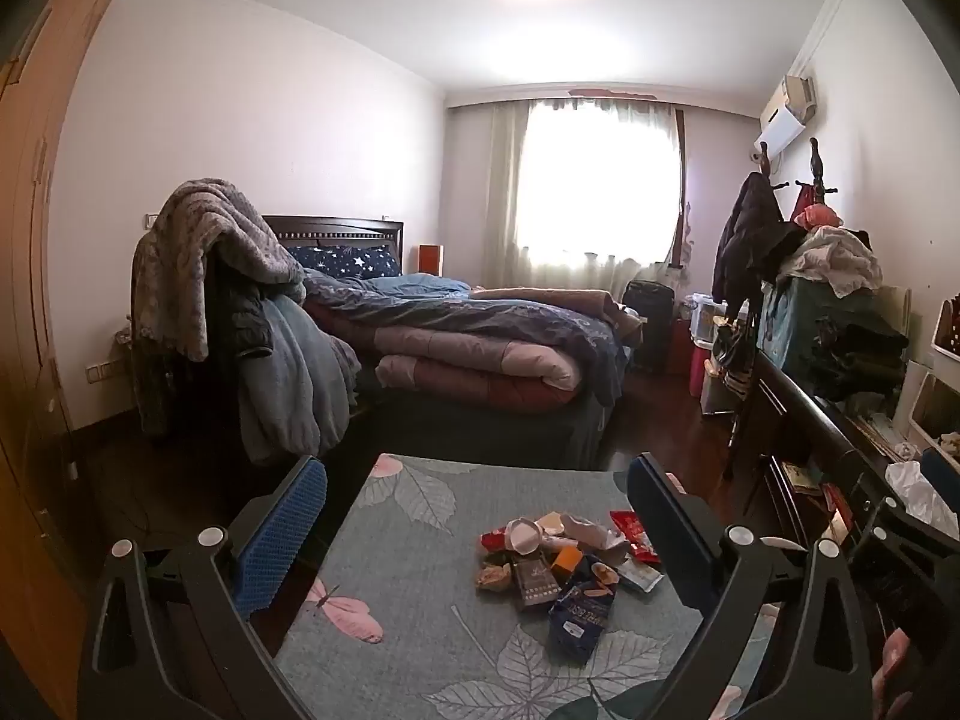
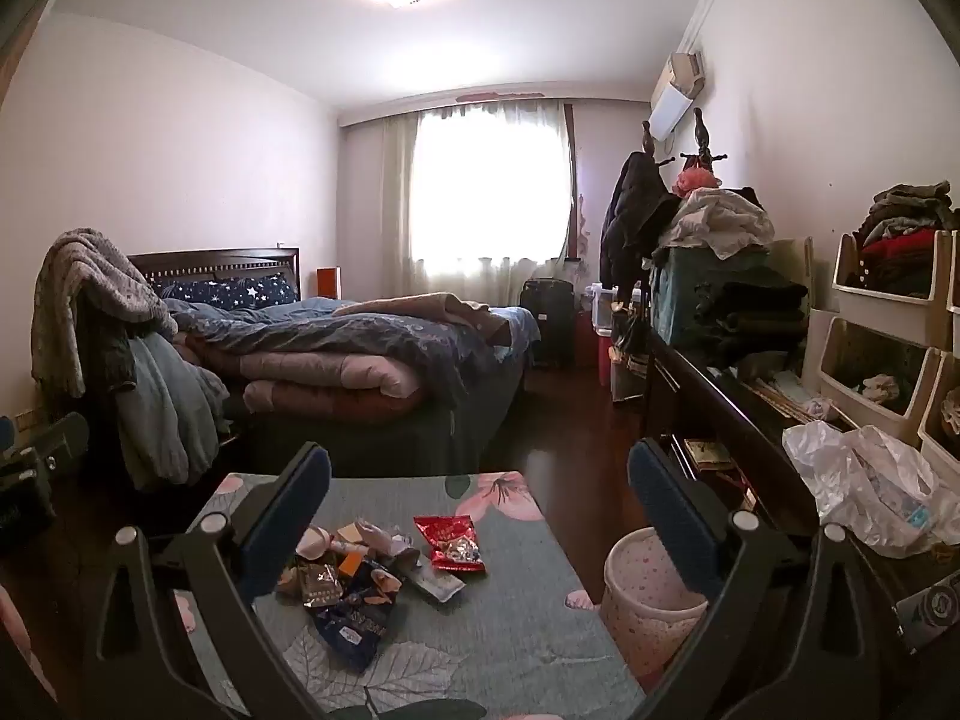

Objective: Collect trash

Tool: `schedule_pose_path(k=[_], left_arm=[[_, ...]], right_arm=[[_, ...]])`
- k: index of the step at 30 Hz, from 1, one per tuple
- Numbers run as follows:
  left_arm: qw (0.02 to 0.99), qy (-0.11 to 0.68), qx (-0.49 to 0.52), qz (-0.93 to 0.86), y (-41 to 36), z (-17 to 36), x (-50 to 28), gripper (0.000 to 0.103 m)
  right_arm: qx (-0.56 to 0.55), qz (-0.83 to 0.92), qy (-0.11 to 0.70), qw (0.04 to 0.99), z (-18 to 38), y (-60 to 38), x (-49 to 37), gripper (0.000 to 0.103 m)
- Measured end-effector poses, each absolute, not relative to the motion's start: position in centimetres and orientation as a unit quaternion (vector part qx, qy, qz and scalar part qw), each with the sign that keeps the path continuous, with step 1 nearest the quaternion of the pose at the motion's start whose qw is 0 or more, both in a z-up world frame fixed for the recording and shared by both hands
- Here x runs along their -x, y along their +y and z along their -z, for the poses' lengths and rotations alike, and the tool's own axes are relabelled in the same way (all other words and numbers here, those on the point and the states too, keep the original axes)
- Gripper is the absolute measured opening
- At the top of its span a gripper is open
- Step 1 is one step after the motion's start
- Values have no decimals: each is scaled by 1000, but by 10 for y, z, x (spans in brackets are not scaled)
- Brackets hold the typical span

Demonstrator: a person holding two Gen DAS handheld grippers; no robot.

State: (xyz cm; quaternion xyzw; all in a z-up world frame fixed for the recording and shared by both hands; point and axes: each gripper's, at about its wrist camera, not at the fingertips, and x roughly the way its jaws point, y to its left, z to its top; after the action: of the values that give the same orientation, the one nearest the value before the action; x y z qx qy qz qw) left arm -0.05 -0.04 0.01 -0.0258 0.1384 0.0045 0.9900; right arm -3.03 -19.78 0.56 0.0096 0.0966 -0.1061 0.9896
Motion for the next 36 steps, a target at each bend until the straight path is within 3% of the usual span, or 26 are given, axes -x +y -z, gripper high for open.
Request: schedule_pose_path(k=[36], left_arm=[[988,150,36,-8,5,10,-9,99]], right_arm=[[-11,104,98,990,0,-199,26,100]])
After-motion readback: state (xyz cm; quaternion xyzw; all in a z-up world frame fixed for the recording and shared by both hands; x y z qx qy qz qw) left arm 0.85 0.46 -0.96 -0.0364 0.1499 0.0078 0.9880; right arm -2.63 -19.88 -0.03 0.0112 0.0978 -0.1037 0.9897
